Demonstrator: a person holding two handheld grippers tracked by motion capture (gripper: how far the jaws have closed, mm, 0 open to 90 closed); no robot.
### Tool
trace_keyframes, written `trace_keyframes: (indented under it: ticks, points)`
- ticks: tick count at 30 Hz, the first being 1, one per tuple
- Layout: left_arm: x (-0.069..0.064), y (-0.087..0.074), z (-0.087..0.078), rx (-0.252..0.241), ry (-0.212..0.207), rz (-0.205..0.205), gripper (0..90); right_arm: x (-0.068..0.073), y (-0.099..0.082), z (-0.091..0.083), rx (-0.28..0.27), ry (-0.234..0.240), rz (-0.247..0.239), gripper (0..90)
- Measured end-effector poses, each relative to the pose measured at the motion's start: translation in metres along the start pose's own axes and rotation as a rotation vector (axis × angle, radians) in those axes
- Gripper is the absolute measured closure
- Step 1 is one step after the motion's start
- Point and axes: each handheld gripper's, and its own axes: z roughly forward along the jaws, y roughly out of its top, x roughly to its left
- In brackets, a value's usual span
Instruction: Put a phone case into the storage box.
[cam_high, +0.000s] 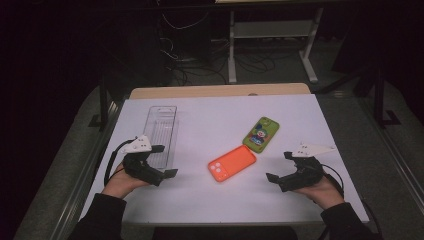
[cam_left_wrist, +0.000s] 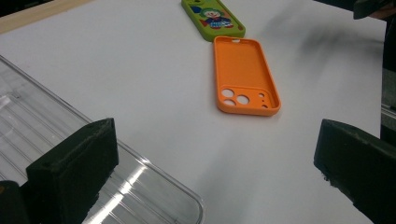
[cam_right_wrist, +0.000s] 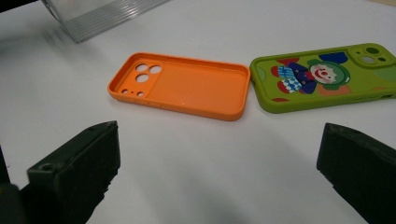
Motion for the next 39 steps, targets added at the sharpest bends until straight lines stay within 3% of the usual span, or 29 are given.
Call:
trace_keyframes:
  ticks: [8, 10, 14, 20, 29, 34, 36, 39]
  points:
    - [-0.001, 0.005, 0.006, 0.003, -0.01, -0.015, 0.0, -0.002, 0.005, 0.004, 0.028, -0.004, -0.006, 0.0]
    - [0.0, 0.006, 0.007, 0.004, -0.011, 0.001, 0.0, -0.002, 0.007, 0.004, 0.03, -0.008, -0.006, 0.0]
    - [-0.003, 0.011, 0.01, -0.016, -0.033, -0.026, 0.0, -0.006, 0.014, 0.012, 0.05, -0.01, -0.004, 0.0]
    - [-0.006, 0.018, 0.015, -0.027, -0.041, -0.013, 0.0, -0.006, 0.022, 0.022, 0.068, -0.01, -0.013, 1.0]
    - [-0.011, 0.025, 0.028, -0.022, -0.07, -0.006, 0.0, -0.011, 0.043, 0.034, 0.078, 0.007, -0.045, 8.9]
    - [-0.012, 0.027, 0.035, -0.012, -0.072, -0.002, 0.0, -0.013, 0.056, 0.04, 0.079, 0.021, -0.033, 15.2]
    - [-0.012, 0.028, 0.038, -0.008, -0.075, 0.002, 0.0, -0.015, 0.059, 0.044, 0.074, 0.025, -0.054, 16.8]
    - [-0.014, 0.031, 0.042, -0.004, -0.077, 0.007, 0.0, -0.015, 0.064, 0.05, 0.105, 0.014, -0.049, 20.1]
